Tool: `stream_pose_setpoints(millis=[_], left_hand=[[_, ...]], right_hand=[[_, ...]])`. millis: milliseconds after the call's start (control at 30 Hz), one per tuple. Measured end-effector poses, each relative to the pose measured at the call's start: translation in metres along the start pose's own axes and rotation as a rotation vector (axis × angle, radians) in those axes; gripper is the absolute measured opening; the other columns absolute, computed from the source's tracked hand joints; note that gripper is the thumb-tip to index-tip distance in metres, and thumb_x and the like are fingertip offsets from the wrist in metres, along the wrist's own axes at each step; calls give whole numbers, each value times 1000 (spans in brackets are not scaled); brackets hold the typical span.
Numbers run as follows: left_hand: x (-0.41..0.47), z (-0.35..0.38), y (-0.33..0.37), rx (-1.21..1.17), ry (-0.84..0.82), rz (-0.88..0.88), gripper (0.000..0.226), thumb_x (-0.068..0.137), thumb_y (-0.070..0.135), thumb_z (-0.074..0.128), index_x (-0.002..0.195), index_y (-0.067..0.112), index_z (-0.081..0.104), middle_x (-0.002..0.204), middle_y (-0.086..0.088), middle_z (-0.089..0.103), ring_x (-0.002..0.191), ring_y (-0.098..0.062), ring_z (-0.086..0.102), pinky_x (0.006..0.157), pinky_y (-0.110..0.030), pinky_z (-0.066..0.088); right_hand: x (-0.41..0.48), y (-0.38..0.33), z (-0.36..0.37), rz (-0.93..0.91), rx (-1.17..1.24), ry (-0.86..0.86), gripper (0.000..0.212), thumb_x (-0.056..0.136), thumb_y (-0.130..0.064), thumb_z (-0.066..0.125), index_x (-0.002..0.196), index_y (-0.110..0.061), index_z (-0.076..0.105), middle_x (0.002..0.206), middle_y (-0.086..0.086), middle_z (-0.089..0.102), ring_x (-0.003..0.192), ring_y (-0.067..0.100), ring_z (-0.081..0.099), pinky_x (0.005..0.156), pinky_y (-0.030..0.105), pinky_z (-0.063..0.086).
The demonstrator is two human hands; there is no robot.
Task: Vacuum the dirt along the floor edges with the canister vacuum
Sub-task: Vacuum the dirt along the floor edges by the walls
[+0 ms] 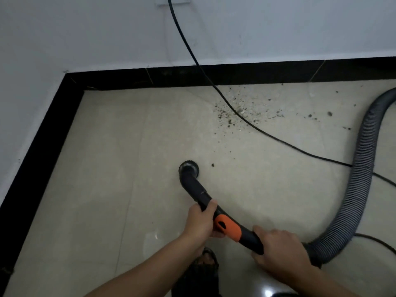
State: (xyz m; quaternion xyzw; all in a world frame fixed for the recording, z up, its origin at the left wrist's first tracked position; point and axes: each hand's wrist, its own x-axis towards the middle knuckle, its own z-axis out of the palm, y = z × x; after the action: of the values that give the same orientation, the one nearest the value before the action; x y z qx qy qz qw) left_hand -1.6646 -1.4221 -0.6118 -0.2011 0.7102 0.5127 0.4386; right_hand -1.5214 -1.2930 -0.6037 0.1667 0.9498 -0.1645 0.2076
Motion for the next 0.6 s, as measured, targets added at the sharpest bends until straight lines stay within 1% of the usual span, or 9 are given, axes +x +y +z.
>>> stream_pose_setpoints(millis=[33,67,133,167,300,400,467,533,600], left_hand=[[-5,8,-6,8,-3,-9,28,96,30,57,105,3,57,98,-20,67,78,-34,70,56,-45,60],[-9,17,-9,15,-11,-16,26,96,30,56,102,5,57,98,-20,67,79,-34,70,58,-47,60],[-8,35,-4,43,-50,-11,25,96,31,57,100,6,56,100,-20,67,81,-36,69,61,-51,60],[-1,44,5,47,-79,6,27,96,31,57,100,4,56,100,-21,67,82,-37,69,59,-51,59],[43,69,68,59,-118,126,39,94,31,60,114,-2,56,99,-21,65,72,-32,66,42,-36,55],[58,72,103,69,-103,137,45,94,34,60,119,-2,52,93,-20,64,62,-29,65,41,-32,53],[52,64,95,69,-91,96,45,94,34,60,120,-2,51,95,-21,65,61,-29,65,42,-33,53],[39,56,67,80,-113,59,44,95,33,59,118,-3,53,95,-23,67,61,-30,67,45,-33,54],[28,51,45,101,-136,40,41,96,33,57,115,-3,55,95,-23,68,61,-30,67,47,-34,55]], right_hand=[[-9,6,0,16,1,21,24,77,-45,51,95,-30,54,82,1,69,78,23,69,60,32,33],[-16,11,-2,41,-10,7,26,78,-46,51,98,-31,55,87,0,70,83,23,69,62,33,34],[-20,22,-7,117,-40,-53,31,84,-48,48,110,-32,49,103,-2,69,99,21,65,71,34,36],[-15,29,-11,157,-43,-68,31,85,-48,47,111,-31,47,105,-2,68,101,21,65,72,33,38],[37,45,-42,197,-1,49,24,82,-43,55,101,-29,51,95,-2,67,96,24,66,72,32,43],[65,45,-64,184,36,63,17,82,-40,57,92,-32,46,80,-4,55,88,25,64,66,30,39],[57,46,-64,159,3,76,17,83,-41,55,95,-32,47,82,-4,57,88,24,64,65,30,37],[36,45,-48,126,-54,60,21,85,-42,53,101,-32,48,92,-3,64,90,22,65,65,30,36],[22,43,-32,104,-53,27,23,86,-44,50,105,-31,48,96,-4,66,91,20,65,65,31,35]])
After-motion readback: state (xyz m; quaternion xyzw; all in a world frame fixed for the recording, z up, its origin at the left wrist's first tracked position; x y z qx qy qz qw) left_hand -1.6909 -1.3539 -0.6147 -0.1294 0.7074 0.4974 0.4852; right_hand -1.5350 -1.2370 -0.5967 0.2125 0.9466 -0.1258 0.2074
